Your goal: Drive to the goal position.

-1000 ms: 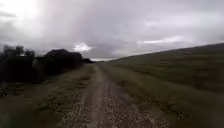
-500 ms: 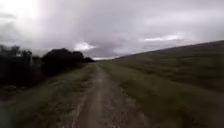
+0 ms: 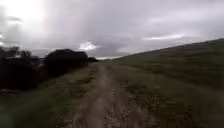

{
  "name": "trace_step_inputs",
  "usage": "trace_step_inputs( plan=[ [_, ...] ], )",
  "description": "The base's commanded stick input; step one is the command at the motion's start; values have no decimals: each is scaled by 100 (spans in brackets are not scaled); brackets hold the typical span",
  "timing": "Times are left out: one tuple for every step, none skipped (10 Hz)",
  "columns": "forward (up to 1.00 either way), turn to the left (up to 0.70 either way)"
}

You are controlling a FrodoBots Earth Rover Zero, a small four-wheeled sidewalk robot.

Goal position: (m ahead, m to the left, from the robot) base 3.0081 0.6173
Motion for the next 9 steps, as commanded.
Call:
trace_step_inputs(
  plan=[
    [70, 0],
    [70, 0],
    [70, 0],
    [70, 0],
    [70, 0],
    [70, 0],
    [70, 0],
    [70, 0],
    [70, 0]
  ],
)
